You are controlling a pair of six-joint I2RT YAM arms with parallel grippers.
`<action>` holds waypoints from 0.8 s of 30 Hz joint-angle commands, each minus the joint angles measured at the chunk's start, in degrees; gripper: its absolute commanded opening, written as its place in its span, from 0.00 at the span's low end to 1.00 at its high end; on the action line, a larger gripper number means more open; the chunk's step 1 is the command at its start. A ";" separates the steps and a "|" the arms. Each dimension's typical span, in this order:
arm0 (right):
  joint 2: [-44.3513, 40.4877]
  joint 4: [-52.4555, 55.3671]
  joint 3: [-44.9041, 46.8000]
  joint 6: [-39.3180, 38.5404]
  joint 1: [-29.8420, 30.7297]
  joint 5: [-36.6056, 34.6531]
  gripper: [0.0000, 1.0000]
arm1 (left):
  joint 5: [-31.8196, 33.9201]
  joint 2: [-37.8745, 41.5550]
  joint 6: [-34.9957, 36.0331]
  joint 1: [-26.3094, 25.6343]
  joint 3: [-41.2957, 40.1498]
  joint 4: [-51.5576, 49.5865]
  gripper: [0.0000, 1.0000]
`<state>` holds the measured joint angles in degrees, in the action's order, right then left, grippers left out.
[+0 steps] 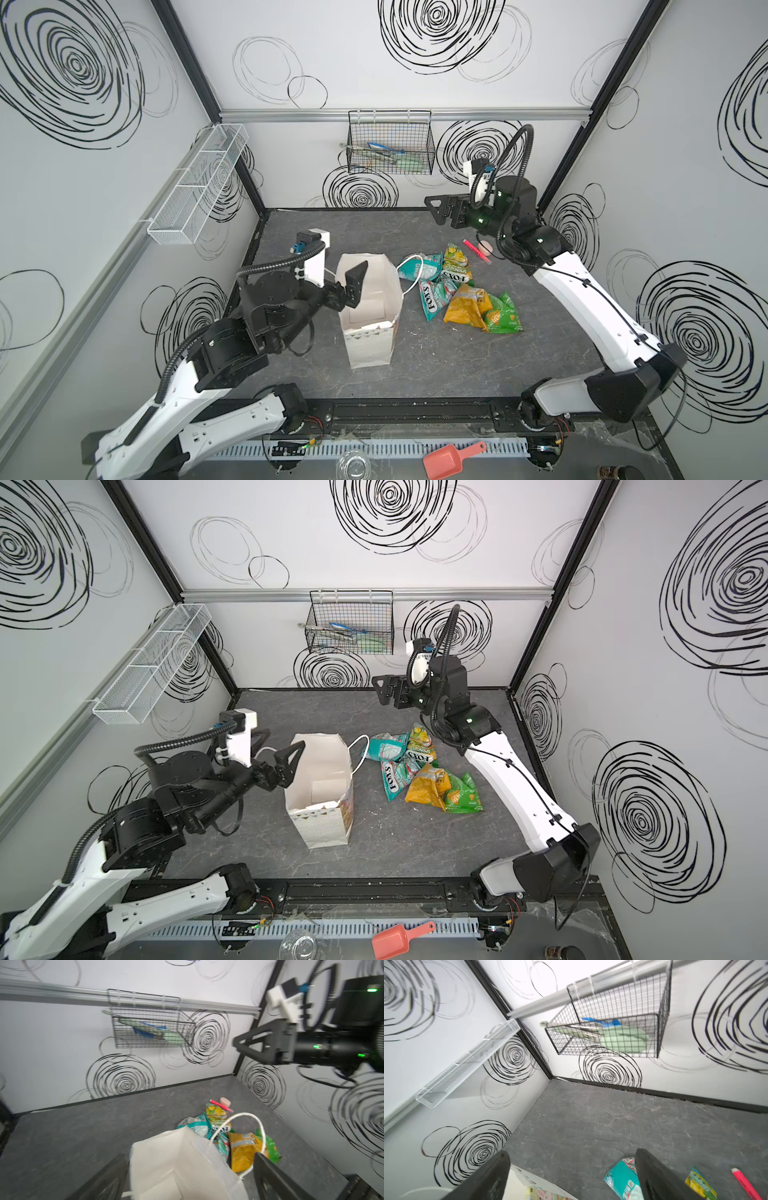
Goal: Take the snacks out of the paper bag
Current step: Pick up the snack from the paper bag.
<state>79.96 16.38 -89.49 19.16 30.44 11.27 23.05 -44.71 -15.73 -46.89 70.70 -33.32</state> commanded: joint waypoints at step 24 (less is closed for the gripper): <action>15.08 26.96 -28.82 -20.59 32.63 -12.21 0.99 | -35.75 1.72 -6.02 34.33 -13.16 3.68 0.30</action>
<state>92.60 37.01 -115.87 1.26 61.47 2.85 -11.64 -43.44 -21.65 -13.26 58.54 -32.60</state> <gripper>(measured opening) 0.988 0.317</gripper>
